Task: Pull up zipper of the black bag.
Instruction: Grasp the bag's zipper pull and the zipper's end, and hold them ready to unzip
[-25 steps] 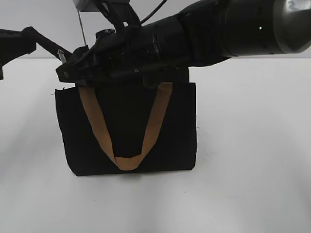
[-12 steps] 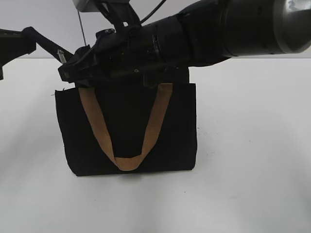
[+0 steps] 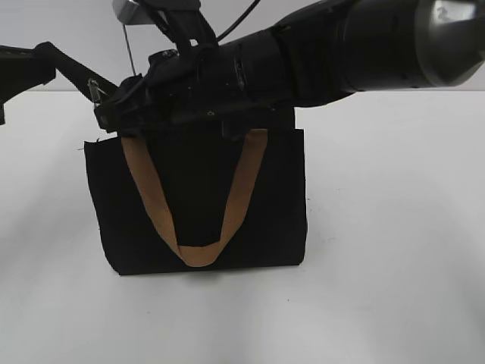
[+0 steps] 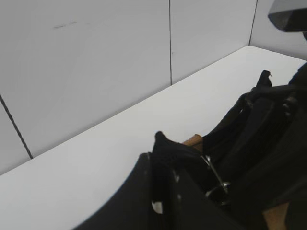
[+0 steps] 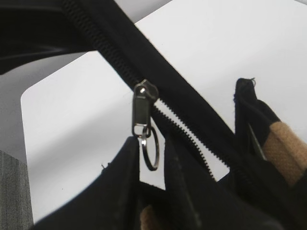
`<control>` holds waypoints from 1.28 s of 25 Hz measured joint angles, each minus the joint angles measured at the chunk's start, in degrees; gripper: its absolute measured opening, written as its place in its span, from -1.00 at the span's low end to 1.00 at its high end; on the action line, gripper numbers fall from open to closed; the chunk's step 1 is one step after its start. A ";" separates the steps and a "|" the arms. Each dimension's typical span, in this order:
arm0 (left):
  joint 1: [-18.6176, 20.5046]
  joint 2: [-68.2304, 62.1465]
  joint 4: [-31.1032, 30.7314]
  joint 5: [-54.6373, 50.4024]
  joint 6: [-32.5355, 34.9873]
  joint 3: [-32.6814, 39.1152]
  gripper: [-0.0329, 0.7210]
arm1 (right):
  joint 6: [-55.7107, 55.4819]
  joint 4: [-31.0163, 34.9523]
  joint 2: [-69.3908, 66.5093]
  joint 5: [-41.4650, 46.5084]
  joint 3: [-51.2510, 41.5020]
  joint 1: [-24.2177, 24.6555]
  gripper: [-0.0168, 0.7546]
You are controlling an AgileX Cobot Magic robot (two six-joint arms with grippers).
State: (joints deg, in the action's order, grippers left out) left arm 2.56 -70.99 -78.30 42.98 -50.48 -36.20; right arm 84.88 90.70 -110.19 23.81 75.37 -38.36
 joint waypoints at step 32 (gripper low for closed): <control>0.00 0.00 0.07 -0.61 0.00 0.00 -0.85 | -4.45 -6.22 1.50 0.64 0.18 0.00 -0.96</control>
State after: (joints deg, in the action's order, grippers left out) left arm 2.56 -70.99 -78.23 42.38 -50.48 -36.20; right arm 80.43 84.47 -108.69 24.45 75.55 -38.36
